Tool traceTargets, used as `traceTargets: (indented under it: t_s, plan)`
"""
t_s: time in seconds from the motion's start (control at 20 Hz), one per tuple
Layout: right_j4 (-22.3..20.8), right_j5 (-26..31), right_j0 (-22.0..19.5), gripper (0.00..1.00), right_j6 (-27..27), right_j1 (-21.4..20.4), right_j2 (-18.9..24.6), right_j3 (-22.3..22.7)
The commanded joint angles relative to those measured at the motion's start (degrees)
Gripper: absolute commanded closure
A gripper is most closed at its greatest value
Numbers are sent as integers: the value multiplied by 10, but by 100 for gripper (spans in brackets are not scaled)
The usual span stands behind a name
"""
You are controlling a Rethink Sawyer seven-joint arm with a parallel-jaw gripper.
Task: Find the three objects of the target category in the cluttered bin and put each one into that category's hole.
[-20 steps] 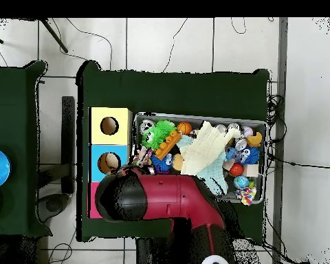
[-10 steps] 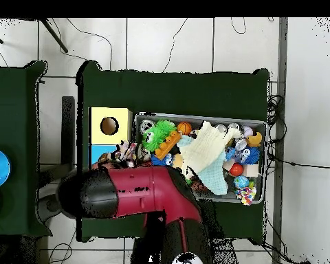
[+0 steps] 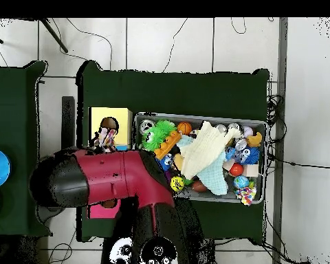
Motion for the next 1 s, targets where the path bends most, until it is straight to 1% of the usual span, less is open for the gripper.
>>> traceTargets:
  t_s: [0.05,0.45,0.6,0.75,0.9,1.0]
  plan:
    - [21,14,14,100,178,66,-30,-44]
    - [32,-14,19,100,165,98,-44,-57]
    - [32,-19,16,100,148,95,-45,-52]
    - [34,-12,16,100,139,90,-48,-54]
    - [35,-25,19,100,148,105,-55,-64]
    - [36,-40,25,100,157,110,-60,-62]
